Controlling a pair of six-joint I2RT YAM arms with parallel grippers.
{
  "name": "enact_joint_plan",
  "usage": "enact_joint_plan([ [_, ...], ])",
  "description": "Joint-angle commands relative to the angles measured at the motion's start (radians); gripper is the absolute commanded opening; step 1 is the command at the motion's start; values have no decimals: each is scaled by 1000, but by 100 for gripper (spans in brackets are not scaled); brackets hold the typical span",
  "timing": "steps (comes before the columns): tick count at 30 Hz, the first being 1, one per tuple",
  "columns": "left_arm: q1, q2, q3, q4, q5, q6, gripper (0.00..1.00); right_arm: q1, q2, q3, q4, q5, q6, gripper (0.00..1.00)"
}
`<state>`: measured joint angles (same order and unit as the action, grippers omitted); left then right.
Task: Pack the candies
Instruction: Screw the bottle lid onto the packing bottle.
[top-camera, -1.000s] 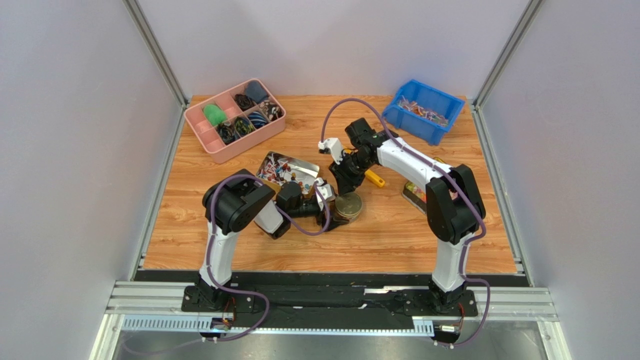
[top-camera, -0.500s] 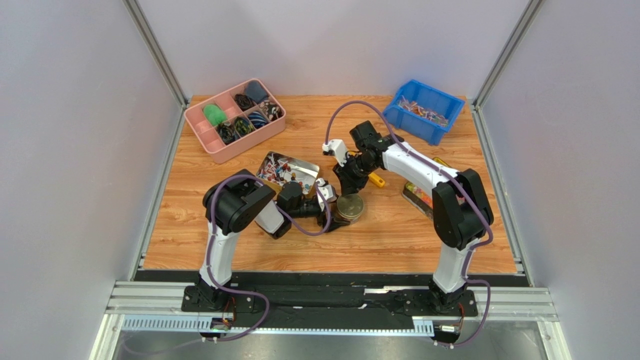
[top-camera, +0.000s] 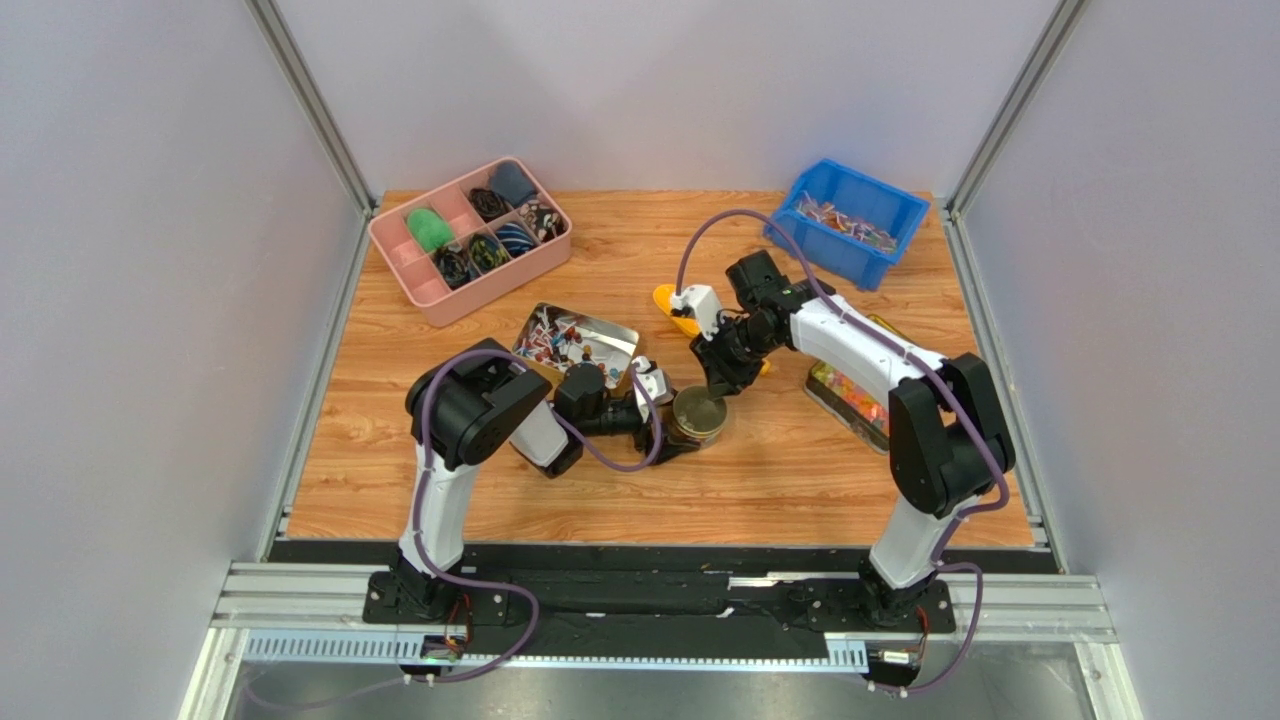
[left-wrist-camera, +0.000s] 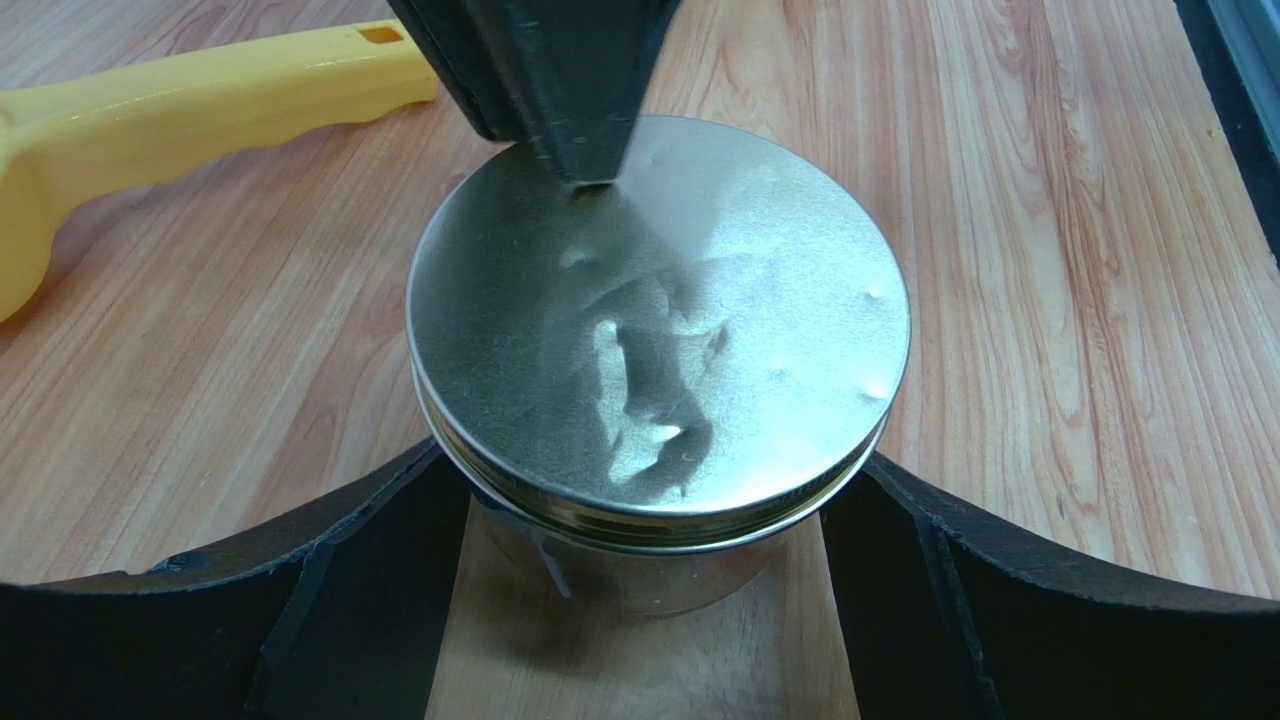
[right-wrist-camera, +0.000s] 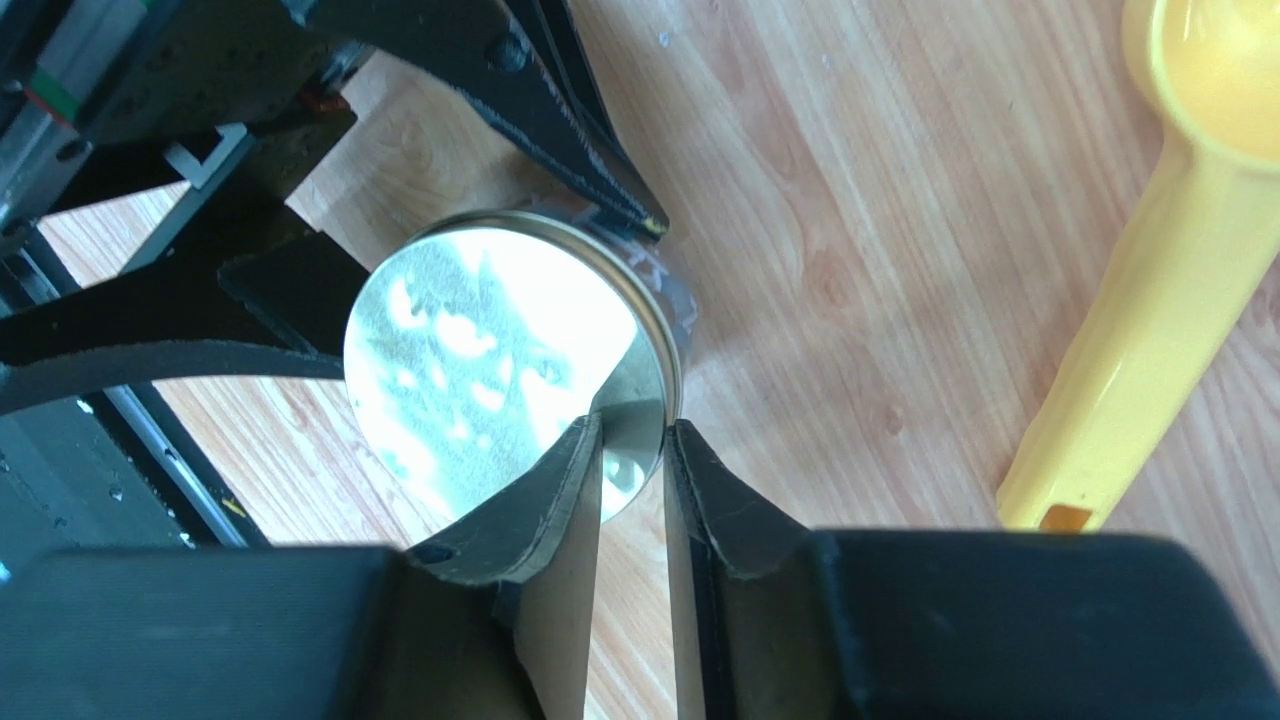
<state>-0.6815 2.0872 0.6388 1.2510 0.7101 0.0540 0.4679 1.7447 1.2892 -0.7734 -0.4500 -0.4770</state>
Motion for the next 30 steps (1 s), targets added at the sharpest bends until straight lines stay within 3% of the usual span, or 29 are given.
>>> enact_joint_plan([
  [1,10,-23,19,19,-3,20,56,-2,-51,-2,-58,48,-34,35],
  [6,11,-19,24,19,29,17,56,-2,-96,38,-78,77,-133,62],
  [10,11,-13,27,21,66,3,56,-2,-134,19,-73,59,-259,68],
  [19,13,30,45,140,330,-155,56,1,-237,-142,-52,-171,-547,76],
  [23,13,45,55,177,399,-195,56,6,-263,-191,-53,-226,-578,78],
  [30,11,50,52,183,399,-178,57,37,-232,-200,-56,-288,-572,80],
])
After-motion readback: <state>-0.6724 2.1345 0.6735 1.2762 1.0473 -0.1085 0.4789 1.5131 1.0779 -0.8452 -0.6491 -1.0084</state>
